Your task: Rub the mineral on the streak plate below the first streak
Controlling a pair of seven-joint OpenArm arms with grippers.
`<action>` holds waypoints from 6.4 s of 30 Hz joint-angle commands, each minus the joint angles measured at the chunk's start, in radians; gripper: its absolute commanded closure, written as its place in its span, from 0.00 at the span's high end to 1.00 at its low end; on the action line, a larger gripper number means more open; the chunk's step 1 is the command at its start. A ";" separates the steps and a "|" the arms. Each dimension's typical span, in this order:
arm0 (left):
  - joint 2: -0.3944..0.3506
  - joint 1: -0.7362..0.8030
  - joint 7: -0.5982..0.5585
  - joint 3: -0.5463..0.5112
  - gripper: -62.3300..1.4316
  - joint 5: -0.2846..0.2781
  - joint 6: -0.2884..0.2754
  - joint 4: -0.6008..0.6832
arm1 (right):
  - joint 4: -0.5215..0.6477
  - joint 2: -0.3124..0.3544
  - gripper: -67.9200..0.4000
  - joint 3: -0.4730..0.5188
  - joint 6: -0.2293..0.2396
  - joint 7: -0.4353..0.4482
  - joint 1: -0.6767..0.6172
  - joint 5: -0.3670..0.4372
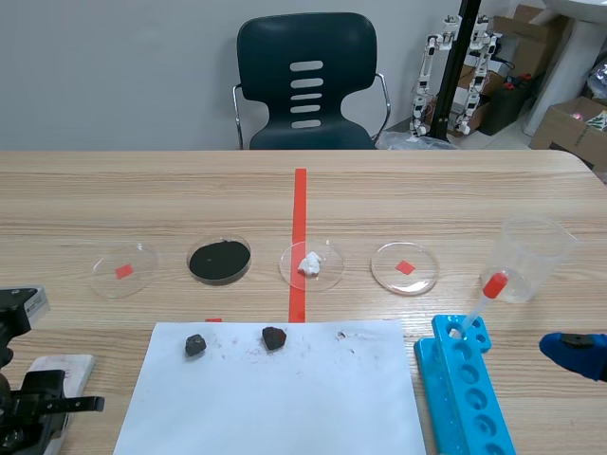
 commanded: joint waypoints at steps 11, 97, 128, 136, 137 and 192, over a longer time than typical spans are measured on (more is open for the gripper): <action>-0.008 -0.039 -0.002 -0.004 0.23 0.007 -0.013 -0.059 | 0.008 0.000 1.00 0.001 0.001 0.015 0.001 0.014; -0.012 -0.056 0.047 -0.004 0.23 -0.003 -0.099 -0.060 | 0.008 0.000 1.00 0.001 0.001 0.015 0.001 0.015; 0.036 0.484 -0.960 -0.057 0.23 0.162 -0.275 0.451 | 0.008 0.000 1.00 0.001 0.001 0.015 0.001 0.014; 0.071 0.598 -1.195 -0.060 0.23 0.232 -0.390 0.462 | 0.008 0.000 1.00 0.001 0.001 0.015 0.001 0.015; 0.075 0.607 -1.212 -0.059 0.23 0.261 -0.397 0.462 | 0.008 0.000 1.00 0.001 0.001 0.015 0.001 0.014; 0.077 0.628 -1.222 -0.058 0.23 0.390 -0.404 0.462 | 0.008 0.000 1.00 0.001 0.001 0.015 0.001 0.014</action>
